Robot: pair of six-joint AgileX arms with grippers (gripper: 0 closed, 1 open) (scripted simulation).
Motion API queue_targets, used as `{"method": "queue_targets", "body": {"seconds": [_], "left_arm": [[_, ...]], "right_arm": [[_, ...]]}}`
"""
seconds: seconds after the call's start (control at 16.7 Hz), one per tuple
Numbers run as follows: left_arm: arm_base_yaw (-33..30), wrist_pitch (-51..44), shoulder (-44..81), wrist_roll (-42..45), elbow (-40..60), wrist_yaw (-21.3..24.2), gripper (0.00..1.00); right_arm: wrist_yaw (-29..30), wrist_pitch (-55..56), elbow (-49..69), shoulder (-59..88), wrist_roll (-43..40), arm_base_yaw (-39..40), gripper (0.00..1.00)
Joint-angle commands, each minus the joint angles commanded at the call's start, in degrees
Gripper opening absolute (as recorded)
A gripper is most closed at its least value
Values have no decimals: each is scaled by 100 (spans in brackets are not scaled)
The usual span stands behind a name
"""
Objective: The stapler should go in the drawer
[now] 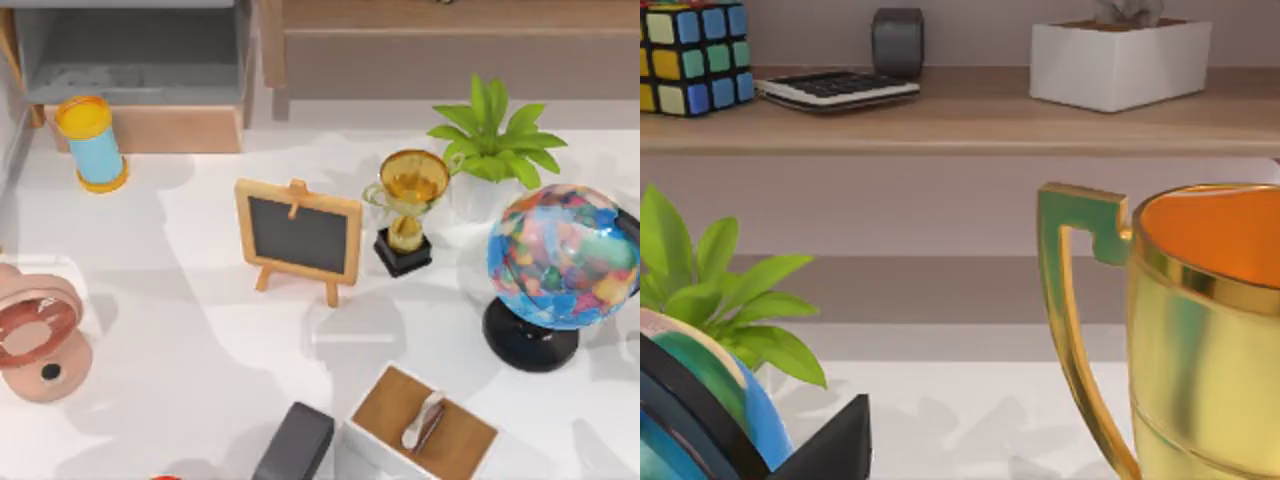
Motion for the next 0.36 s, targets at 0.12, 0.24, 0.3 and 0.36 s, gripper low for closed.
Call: {"method": "queue_targets", "body": {"seconds": [0.12, 0.24, 0.3, 0.36], "left_arm": [[0, 0, 0, 0, 0, 0, 100], [0, 0, 0, 0, 0, 0, 100], [0, 0, 0, 0, 0, 0, 100], [0, 0, 0, 0, 0, 0, 100]], "right_arm": [[0, 0, 0, 0, 0, 0, 100], [0, 0, 0, 0, 0, 0, 100], [0, 0, 0, 0, 0, 0, 100], [0, 0, 0, 0, 0, 0, 100]]}}
